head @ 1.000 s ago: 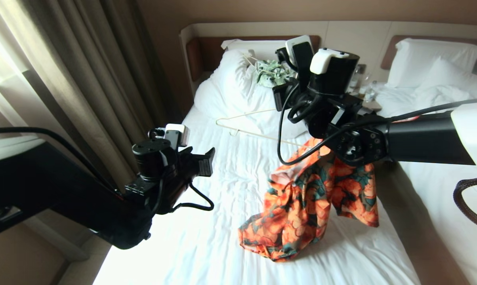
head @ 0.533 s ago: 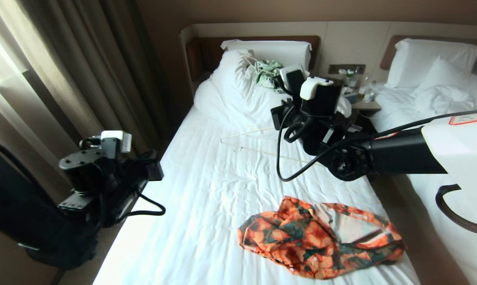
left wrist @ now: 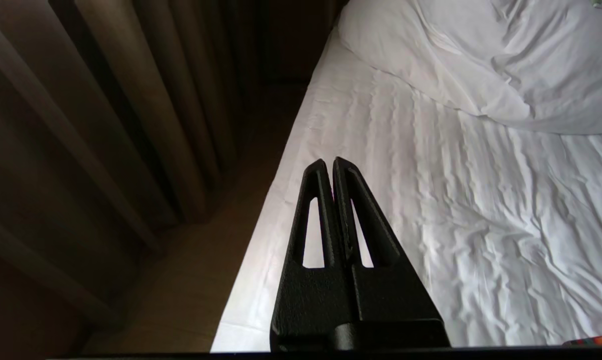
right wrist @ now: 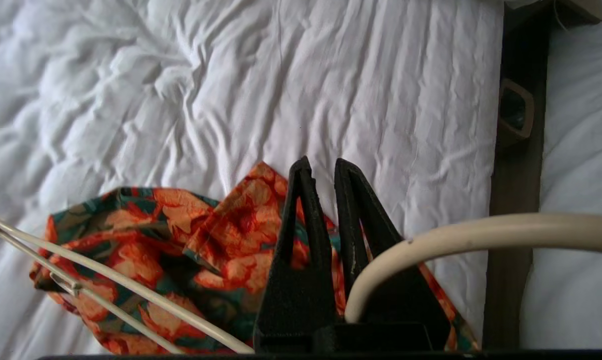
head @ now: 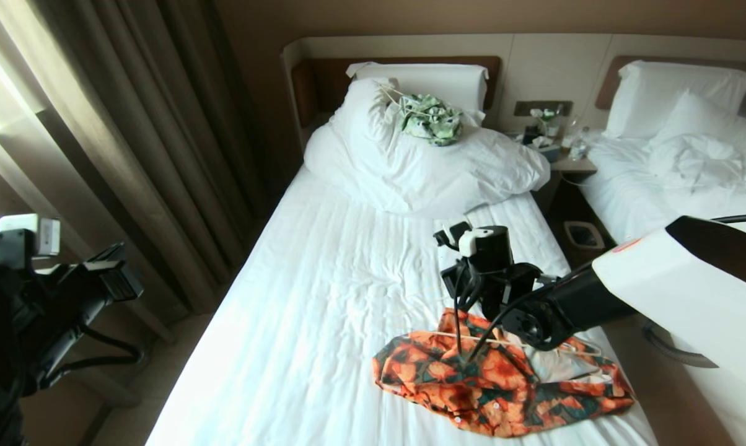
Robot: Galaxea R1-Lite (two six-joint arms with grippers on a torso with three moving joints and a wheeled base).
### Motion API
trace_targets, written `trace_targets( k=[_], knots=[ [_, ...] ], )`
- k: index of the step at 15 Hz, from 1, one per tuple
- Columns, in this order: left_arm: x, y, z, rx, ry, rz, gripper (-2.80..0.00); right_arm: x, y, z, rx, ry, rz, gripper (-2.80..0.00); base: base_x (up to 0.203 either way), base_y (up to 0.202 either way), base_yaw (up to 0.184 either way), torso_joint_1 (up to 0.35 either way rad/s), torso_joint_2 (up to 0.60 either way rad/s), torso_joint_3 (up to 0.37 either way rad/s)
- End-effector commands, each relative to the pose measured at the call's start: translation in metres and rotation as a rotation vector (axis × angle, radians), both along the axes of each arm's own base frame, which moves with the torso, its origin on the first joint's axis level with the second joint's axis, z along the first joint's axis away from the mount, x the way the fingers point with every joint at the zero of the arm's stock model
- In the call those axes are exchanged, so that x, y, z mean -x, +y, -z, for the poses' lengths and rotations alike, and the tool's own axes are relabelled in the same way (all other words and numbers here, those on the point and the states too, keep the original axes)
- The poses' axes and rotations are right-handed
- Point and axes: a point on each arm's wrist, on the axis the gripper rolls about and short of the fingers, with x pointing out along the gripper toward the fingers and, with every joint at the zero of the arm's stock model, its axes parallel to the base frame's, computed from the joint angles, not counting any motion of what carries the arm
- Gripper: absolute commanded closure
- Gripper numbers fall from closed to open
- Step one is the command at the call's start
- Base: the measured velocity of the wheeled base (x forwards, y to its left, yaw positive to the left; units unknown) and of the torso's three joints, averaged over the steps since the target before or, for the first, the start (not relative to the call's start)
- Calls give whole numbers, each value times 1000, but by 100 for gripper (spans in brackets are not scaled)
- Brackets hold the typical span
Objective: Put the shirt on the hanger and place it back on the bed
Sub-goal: Place the hanger on the bed
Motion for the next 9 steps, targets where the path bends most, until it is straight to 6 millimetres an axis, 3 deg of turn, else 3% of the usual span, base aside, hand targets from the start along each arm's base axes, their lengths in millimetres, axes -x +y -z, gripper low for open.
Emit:
trace_targets(
  k=[1,2,5,9],
  knots=[
    [3,1,0,1,-3,-7,0,17,-16,24,71,93,10,0,0,0,0,0,0,0],
    [2,1,1,2,4,-7,0,20,-25,32,105,122,17,0,0,0,0,0,0,0],
    [4,4,0,3,0,-20,0,7,-43,57,118,129,63,0,0,0,0,0,0,0],
    [7,8,3,7,13,-39,0,0,-49,81,130,153,82,0,0,0,0,0,0,0]
  ],
)
